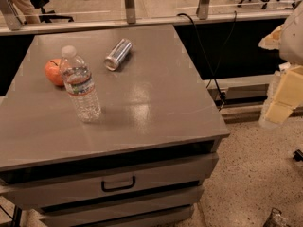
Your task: Knock water bottle over
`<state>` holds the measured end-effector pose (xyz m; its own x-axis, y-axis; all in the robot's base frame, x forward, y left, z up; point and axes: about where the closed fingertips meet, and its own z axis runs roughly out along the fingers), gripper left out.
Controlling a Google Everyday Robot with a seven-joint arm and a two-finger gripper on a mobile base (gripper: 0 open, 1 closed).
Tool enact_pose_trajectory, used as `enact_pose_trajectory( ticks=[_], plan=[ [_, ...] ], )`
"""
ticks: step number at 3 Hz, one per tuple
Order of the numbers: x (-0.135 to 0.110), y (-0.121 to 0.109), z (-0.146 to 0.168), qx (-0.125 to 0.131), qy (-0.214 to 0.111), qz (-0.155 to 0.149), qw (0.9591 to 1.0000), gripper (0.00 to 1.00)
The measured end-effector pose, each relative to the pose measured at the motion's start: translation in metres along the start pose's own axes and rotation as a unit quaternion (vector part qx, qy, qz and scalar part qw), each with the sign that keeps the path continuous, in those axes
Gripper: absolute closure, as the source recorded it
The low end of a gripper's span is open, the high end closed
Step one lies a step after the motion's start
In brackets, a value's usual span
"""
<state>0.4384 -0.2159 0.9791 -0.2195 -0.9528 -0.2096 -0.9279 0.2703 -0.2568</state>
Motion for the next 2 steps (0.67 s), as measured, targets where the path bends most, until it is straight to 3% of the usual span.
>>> enact_pose_trajectory(
  ticks=[2],
  plan=[
    [-0.011,-0.004,0.0,0.002,-0.007,-0.009,0.9999,0.0]
  ],
)
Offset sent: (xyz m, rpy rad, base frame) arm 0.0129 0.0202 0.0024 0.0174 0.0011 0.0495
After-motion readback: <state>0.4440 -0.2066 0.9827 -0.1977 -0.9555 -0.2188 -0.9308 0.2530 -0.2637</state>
